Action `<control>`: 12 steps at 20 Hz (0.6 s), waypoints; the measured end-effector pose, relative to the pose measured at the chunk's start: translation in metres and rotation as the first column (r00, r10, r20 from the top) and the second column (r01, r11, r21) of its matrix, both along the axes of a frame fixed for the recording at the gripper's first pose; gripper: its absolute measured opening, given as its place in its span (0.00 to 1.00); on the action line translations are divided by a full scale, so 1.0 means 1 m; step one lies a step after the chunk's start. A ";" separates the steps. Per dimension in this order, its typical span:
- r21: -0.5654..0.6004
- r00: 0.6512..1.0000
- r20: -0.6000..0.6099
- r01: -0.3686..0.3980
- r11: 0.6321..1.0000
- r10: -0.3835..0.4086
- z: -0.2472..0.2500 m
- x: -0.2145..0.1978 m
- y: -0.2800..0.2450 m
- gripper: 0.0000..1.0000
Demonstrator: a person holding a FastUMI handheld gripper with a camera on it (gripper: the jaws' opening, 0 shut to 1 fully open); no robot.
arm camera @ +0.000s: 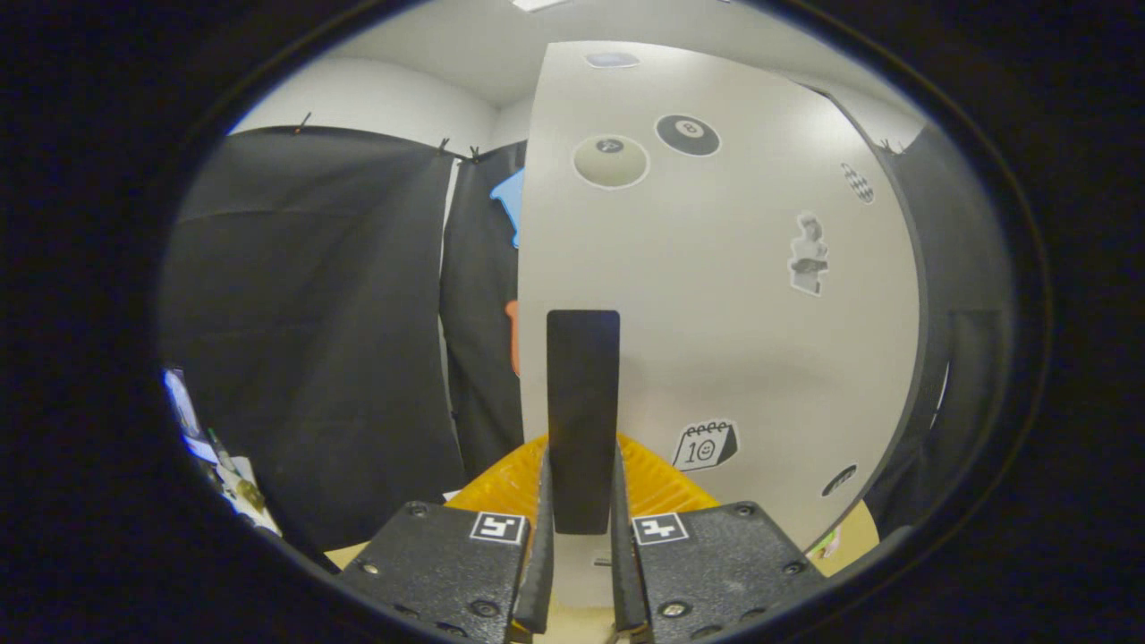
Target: Open the shoe cabinet door, grab the shoes and put them into the shoe cabinet, then close the shoe cabinet door.
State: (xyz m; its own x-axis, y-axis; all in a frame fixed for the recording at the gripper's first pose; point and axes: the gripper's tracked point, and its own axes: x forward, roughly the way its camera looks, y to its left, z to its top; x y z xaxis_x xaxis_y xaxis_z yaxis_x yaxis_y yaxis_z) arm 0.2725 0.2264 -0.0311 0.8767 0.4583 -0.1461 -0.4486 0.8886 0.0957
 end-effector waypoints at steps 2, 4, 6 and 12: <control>-0.007 1.000 -0.008 -0.027 1.000 0.027 -0.003 0.000 -0.006 0.30; -0.017 0.999 -0.018 -0.029 0.999 0.029 -0.004 -0.005 -0.012 0.30; -0.023 1.000 -0.016 -0.017 1.000 0.017 -0.003 -0.010 -0.018 0.30; -0.020 1.000 0.007 -0.030 0.999 0.030 -0.002 -0.018 -0.032 0.30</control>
State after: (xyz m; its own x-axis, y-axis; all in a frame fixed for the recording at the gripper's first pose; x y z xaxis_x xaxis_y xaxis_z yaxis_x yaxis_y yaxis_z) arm 0.2549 0.1942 -0.0329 0.8639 0.4812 -0.1491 -0.4753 0.8766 0.0752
